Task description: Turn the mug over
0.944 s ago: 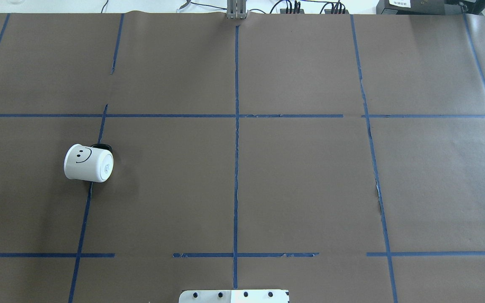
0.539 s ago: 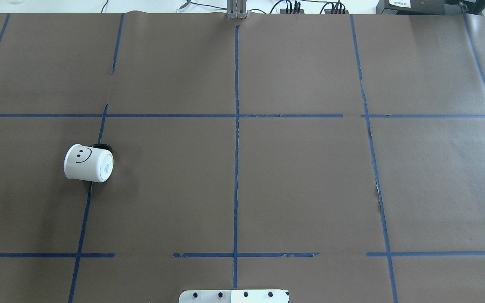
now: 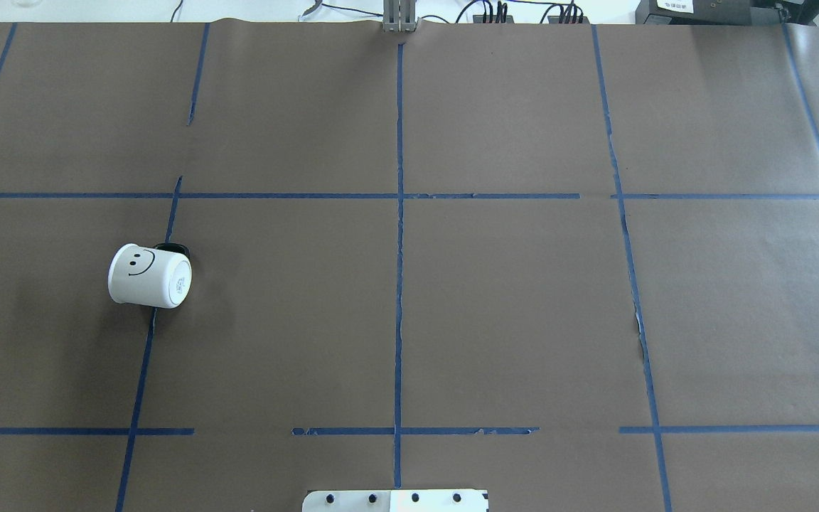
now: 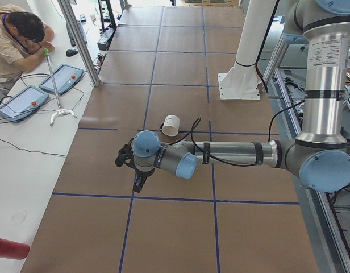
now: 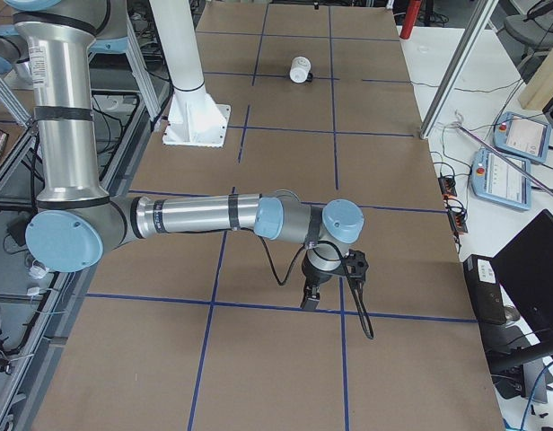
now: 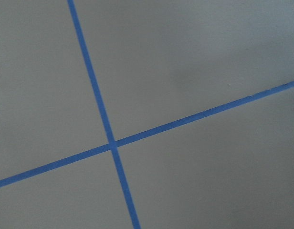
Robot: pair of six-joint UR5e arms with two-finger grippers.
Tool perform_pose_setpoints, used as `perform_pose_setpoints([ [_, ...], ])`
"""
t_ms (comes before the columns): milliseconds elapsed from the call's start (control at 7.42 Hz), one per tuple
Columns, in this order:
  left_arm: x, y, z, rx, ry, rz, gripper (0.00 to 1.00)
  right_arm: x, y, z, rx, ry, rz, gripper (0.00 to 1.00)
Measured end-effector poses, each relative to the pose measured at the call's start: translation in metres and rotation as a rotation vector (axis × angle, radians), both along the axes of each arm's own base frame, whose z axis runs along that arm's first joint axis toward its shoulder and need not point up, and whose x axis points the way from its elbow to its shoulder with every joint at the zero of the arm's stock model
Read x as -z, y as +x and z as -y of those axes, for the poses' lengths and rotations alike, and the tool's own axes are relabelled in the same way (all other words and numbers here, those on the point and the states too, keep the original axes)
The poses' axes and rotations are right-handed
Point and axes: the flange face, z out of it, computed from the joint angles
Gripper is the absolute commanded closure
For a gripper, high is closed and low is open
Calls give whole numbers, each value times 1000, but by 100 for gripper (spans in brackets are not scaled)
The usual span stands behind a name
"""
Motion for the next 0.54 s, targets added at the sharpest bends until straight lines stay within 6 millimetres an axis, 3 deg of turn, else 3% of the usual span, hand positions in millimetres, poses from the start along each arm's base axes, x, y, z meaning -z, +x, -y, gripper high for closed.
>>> perform_pose_setpoints([
  [270, 26, 58, -9, 84, -8, -25, 0, 0, 0, 0, 0, 0, 0, 0],
  [539, 30, 111, -35, 199, -8, -65, 0, 0, 0, 0, 0, 0, 0, 0],
])
